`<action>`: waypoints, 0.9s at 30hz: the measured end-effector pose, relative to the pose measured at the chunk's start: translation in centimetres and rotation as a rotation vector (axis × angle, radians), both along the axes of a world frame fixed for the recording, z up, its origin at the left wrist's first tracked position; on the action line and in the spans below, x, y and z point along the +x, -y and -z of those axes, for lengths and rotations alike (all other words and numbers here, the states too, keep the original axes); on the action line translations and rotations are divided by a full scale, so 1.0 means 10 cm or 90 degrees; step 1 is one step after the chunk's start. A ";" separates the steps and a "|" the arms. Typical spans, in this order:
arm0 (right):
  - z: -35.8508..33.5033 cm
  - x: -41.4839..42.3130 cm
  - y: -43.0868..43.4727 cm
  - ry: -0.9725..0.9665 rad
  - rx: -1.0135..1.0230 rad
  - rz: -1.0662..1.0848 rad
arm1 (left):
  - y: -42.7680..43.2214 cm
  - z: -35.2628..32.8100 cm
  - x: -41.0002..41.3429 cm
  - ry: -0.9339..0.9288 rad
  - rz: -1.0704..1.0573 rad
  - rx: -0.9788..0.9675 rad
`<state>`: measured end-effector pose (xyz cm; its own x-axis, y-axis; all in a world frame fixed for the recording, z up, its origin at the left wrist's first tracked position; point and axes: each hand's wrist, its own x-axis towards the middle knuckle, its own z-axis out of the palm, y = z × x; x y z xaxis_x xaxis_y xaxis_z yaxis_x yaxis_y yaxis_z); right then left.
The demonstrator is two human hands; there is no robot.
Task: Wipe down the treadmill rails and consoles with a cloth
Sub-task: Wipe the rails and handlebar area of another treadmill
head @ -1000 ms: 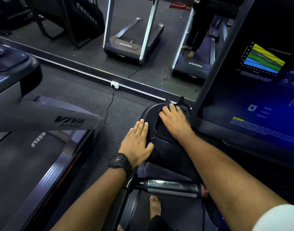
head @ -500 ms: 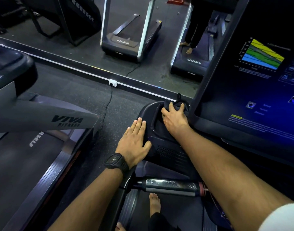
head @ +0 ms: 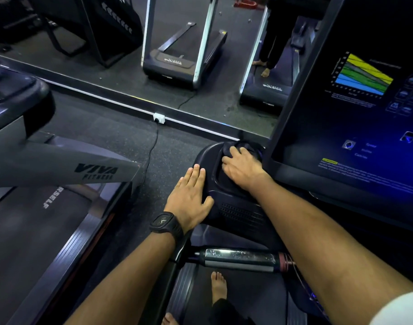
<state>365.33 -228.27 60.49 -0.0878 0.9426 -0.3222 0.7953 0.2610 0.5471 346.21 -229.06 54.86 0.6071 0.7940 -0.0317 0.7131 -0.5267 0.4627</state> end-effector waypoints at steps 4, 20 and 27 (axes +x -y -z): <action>0.10 0.08 0.01 0.015 0.017 -0.021 | 0.02 0.01 0.01 0.000 0.004 -0.006; -0.04 -0.37 -0.09 0.065 -0.002 0.389 | 0.03 0.00 -0.01 -0.016 0.001 0.001; 0.05 -0.30 0.03 -0.594 0.416 0.518 | 0.04 -0.02 0.00 -0.003 -0.006 0.003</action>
<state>362.30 -228.53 59.98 0.6138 0.7870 0.0626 0.7317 -0.5374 -0.4193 346.22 -229.48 55.08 0.5995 0.7998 -0.0304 0.7201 -0.5224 0.4567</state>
